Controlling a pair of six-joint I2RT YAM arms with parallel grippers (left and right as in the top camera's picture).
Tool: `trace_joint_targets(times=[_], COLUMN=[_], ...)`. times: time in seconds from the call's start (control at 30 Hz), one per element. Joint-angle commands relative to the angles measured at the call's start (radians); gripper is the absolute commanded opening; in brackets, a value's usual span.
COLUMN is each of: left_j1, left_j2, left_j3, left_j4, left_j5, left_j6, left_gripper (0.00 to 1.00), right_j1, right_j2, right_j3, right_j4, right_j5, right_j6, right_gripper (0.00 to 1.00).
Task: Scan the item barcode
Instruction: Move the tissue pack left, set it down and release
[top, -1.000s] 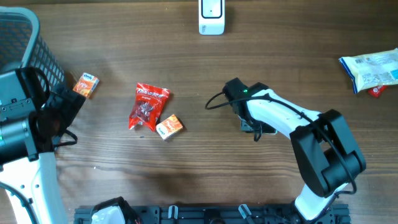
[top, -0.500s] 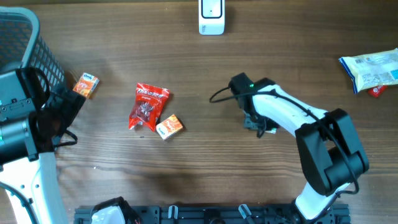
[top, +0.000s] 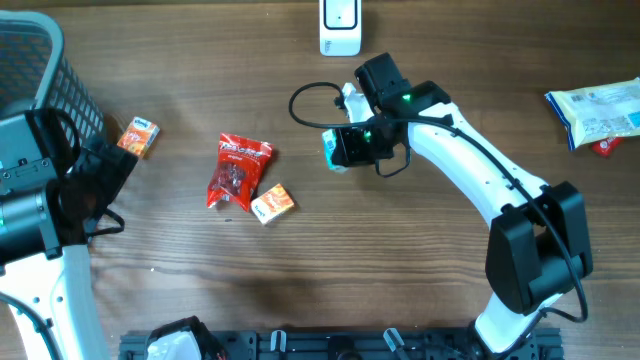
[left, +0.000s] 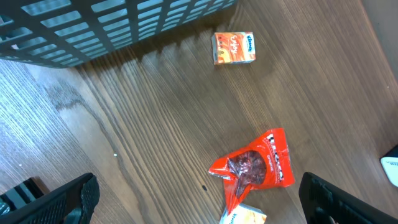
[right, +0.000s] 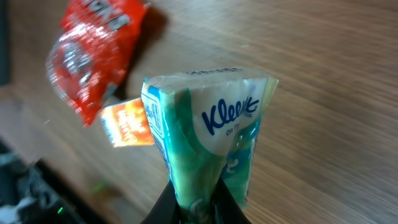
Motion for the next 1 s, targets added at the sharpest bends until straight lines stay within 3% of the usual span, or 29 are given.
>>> trace_joint_targets(times=[0.0,0.4,0.47,0.57,0.63,0.67,0.73,0.97], left_j1=[0.007,0.007,0.007,0.007,0.007,0.007,0.007,0.007], left_j2=[0.0,0.0,0.0,0.0,0.0,0.0,0.0,0.0], left_j3=[0.0,0.0,0.0,0.0,0.0,0.0,0.0,0.0], left_j4=[-0.001,-0.017,-0.017,-0.016,-0.016,-0.016,-0.016,-0.015], left_j5=[0.009,0.008,0.008,0.008,0.008,0.008,0.008,0.008], left_j6=[0.0,0.0,0.0,0.0,0.0,0.0,0.0,0.0], left_gripper=[1.0,1.0,1.0,1.0,1.0,1.0,1.0,1.0], right_j1=[0.002,-0.041,-0.064,-0.1,-0.122,-0.129,-0.15,-0.164], right_j2=[0.03,0.105,0.108,0.107,0.107,0.106,0.095,0.049], right_j3=[-0.06,-0.216,-0.216,-0.214,-0.213,-0.213,-0.211,-0.154], right_j4=[0.029,0.17,0.169,0.169,0.169,0.169,0.161,0.083], right_j5=[-0.095,-0.085,-0.085,-0.085,-0.085,-0.085,-0.1,-0.13], right_j6=[-0.036,0.072,0.072,0.071,0.067,0.068,0.048,0.008], right_gripper=[0.05,0.04,0.13,0.41,0.71,0.77,0.82,0.84])
